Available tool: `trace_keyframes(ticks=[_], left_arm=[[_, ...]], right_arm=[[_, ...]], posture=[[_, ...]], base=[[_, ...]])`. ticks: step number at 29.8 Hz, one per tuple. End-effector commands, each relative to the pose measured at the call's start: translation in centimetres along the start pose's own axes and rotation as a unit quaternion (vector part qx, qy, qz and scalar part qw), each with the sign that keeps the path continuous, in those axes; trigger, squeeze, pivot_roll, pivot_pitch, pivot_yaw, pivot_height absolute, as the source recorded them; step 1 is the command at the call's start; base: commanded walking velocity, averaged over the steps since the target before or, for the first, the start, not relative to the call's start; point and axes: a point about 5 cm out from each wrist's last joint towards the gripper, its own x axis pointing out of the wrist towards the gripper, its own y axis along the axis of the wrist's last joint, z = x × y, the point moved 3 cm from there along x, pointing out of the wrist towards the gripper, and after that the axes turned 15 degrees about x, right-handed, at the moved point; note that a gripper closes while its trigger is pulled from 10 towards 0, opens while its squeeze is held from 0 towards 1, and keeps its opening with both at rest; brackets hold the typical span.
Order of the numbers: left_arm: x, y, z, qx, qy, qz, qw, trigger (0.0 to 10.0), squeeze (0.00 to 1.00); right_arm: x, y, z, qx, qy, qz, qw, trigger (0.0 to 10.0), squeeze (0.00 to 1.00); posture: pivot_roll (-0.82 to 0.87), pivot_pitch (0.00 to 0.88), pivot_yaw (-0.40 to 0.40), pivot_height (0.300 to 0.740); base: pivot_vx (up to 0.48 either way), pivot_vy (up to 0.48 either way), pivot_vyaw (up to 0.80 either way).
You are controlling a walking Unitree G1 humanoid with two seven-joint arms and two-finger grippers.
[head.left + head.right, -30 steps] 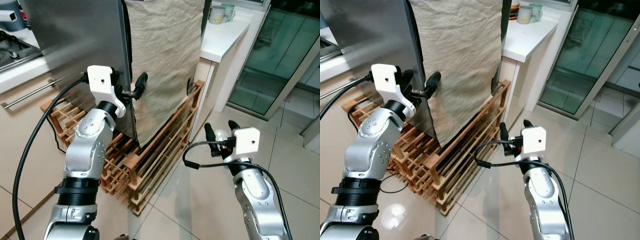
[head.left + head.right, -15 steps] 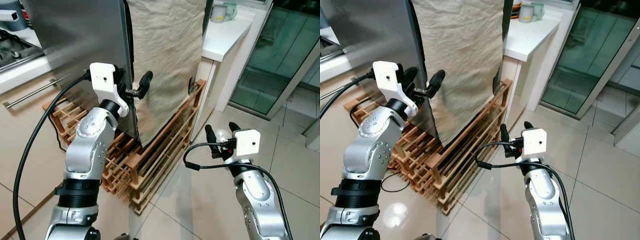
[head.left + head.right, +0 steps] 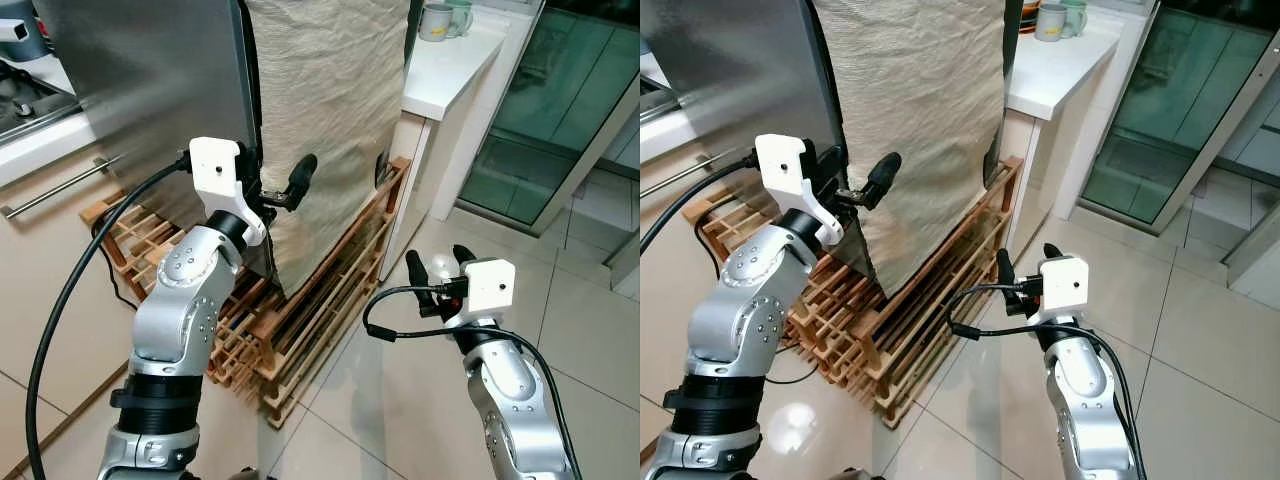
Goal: Restocking fridge
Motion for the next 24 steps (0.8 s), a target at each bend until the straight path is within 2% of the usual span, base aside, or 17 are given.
trace_keyframes(ticks=[1, 3, 4, 5, 7, 9, 10, 12, 14, 16, 17, 18, 19, 20, 21, 22, 24], left_arm=[[1.0, -1.3, 0.8, 0.007, -0.010, -0.021, 1.000, 10.0, 0.00], [2.5, -2.4, 1.4, 0.007, -0.012, -0.034, 0.999, 10.0, 0.00], [2.5, -2.4, 1.4, 0.007, -0.012, -0.034, 0.999, 10.0, 0.00], [3.8, -2.9, 2.1, -0.001, -0.028, -0.040, 0.999, 10.0, 0.00], [3.8, -2.9, 2.1, -0.001, -0.028, -0.040, 0.999, 10.0, 0.00], [4.8, -3.4, 3.4, -0.011, -0.065, -0.051, 0.997, 10.0, 0.00], [4.8, -3.4, 3.4, -0.011, -0.065, -0.051, 0.997, 10.0, 0.00], [5.8, -2.9, 5.9, -0.046, -0.128, -0.034, 0.990, 10.0, 0.00], [5.8, -2.9, 5.9, -0.046, -0.128, -0.034, 0.990, 10.0, 0.00], [6.4, -0.8, 9.4, -0.104, -0.210, 0.015, 0.972, 10.0, 0.00], [6.4, -0.8, 9.4, -0.104, -0.210, 0.015, 0.972, 10.0, 0.00], [6.3, 1.0, 12.4, -0.137, -0.273, 0.051, 0.951, 10.0, 0.00], [6.0, 2.3, 14.2, -0.156, -0.314, 0.074, 0.934, 10.0, 0.00], [5.8, 3.0, 15.2, -0.166, -0.337, 0.088, 0.923, 10.0, 0.00], [5.3, 4.0, 17.4, -0.186, -0.378, 0.105, 0.901, 10.0, 0.00], [5.3, 4.0, 17.4, -0.186, -0.378, 0.105, 0.901, 10.0, 0.00], [4.8, 5.1, 19.4, -0.202, -0.412, 0.119, 0.880, 10.0, 0.00]], right_arm=[[0.4, 0.1, -0.4, 0.004, 0.007, 0.001, 1.000, 10.0, 0.00], [0.6, 0.2, -0.8, 0.008, 0.017, 0.002, 1.000, 10.0, 0.00], [0.6, 0.2, -0.8, 0.008, 0.017, 0.002, 1.000, 10.0, 0.00], [0.6, 0.5, -1.7, 0.014, 0.044, -0.003, 0.999, 10.0, 0.00], [0.6, 0.5, -1.7, 0.014, 0.044, -0.003, 0.999, 10.0, 0.00], [0.5, 1.0, -2.2, 0.017, 0.061, -0.006, 0.998, 10.0, 0.00], [0.5, 1.0, -2.2, 0.017, 0.061, -0.006, 0.998, 10.0, 0.00], [0.3, 1.7, -2.3, 0.017, 0.063, -0.001, 0.998, 10.0, 0.00], [0.3, 1.7, -2.3, 0.017, 0.063, -0.001, 0.998, 10.0, 0.00], [-0.6, 1.8, -1.9, 0.022, 0.052, -0.013, 0.998, 10.0, 0.00], [-0.6, 1.8, -1.9, 0.022, 0.052, -0.013, 0.998, 10.0, 0.00], [-2.2, 0.3, -0.4, 0.025, 0.025, -0.052, 0.998, 10.0, 0.00], [-3.4, -0.7, 0.7, 0.027, 0.006, -0.080, 0.996, 10.0, 0.00], [-4.3, -1.4, 1.4, 0.028, -0.006, -0.098, 0.995, 10.0, 0.00], [-5.4, -2.7, 2.9, 0.047, -0.047, -0.128, 0.990, 10.0, 0.00], [-5.4, -2.7, 2.9, 0.047, -0.047, -0.128, 0.990, 10.0, 0.00], [-5.9, -3.4, 3.6, 0.073, -0.074, -0.135, 0.985, 10.0, 0.00]], posture=[[-0.14, 0.000, 0.025, 0.740], [-0.14, 0.000, 0.023, 0.740], [-0.14, 0.000, 0.023, 0.740], [-0.15, 0.000, 0.027, 0.740], [-0.15, 0.000, 0.027, 0.740], [-0.18, 0.000, 0.038, 0.740], [-0.18, 0.000, 0.038, 0.740], [-0.21, 0.000, 0.045, 0.740], [-0.21, 0.000, 0.045, 0.740], [-0.22, 0.000, 0.054, 0.740], [-0.22, 0.000, 0.054, 0.740], [-0.23, 0.000, 0.058, 0.740], [-0.23, 0.000, 0.058, 0.740], [-0.23, 0.000, 0.058, 0.740], [-0.24, 0.000, 0.069, 0.740], [-0.24, 0.000, 0.069, 0.740], [-0.25, 0.000, 0.077, 0.740]], base=[[0.000, 0.000, 0.00], [0.000, 0.000, 0.00], [0.000, 0.000, 0.00], [0.000, 0.000, 0.00], [0.000, 0.000, 0.00], [0.000, 0.000, 0.00], [0.000, 0.000, 0.00], [0.000, 0.000, 0.00], [0.000, 0.000, 0.00], [0.000, 0.000, 0.00], [0.000, 0.000, 0.00], [0.000, 0.000, 0.00], [0.000, 0.000, 0.00], [0.000, 0.000, 0.00], [0.000, 0.000, 0.00], [0.000, 0.000, 0.00], [0.000, 0.000, 0.00]])
